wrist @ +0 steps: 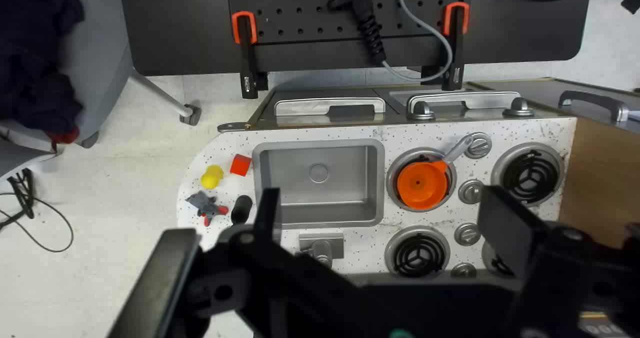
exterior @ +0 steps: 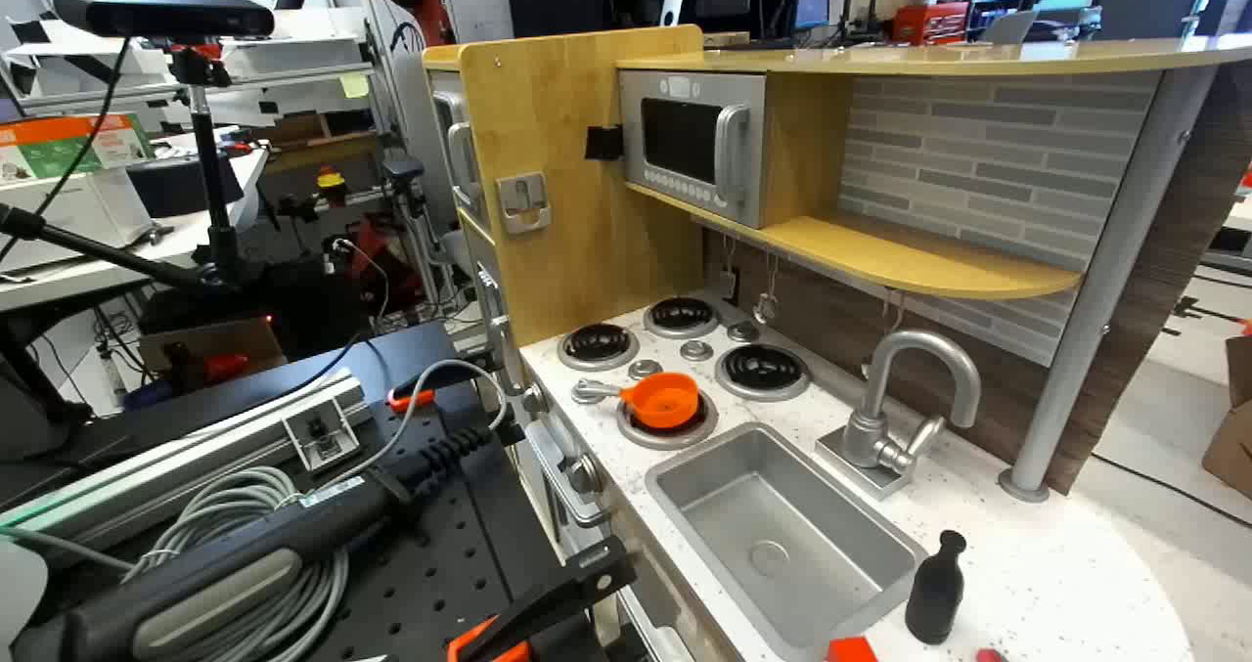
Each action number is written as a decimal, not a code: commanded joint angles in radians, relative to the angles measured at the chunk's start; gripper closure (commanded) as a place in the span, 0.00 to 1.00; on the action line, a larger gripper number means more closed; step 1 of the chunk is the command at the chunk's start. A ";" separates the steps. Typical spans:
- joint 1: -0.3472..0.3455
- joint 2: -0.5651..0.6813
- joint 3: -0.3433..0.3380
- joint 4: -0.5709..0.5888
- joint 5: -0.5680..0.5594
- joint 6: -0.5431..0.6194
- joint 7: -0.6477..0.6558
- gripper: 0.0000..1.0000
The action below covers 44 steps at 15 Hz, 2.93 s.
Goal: Pick up the orange object and put it in the pot
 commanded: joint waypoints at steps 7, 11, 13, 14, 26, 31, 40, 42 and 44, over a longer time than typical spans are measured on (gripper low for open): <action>0.003 0.000 -0.002 0.002 -0.001 -0.002 0.001 0.00; 0.003 0.000 -0.002 0.002 -0.001 -0.002 0.001 0.00; 0.003 0.000 -0.002 0.002 -0.001 -0.002 0.001 0.00; 0.003 0.000 -0.002 0.002 -0.001 -0.002 0.001 0.00; 0.003 0.000 -0.002 0.002 -0.001 -0.002 0.001 0.00; 0.004 0.047 -0.004 0.021 0.011 0.019 0.008 0.00; -0.021 0.187 -0.029 0.012 -0.030 0.178 -0.023 0.00; -0.039 0.255 -0.060 -0.001 -0.023 0.283 -0.034 0.00; -0.059 0.330 -0.094 -0.005 -0.012 0.379 -0.053 0.00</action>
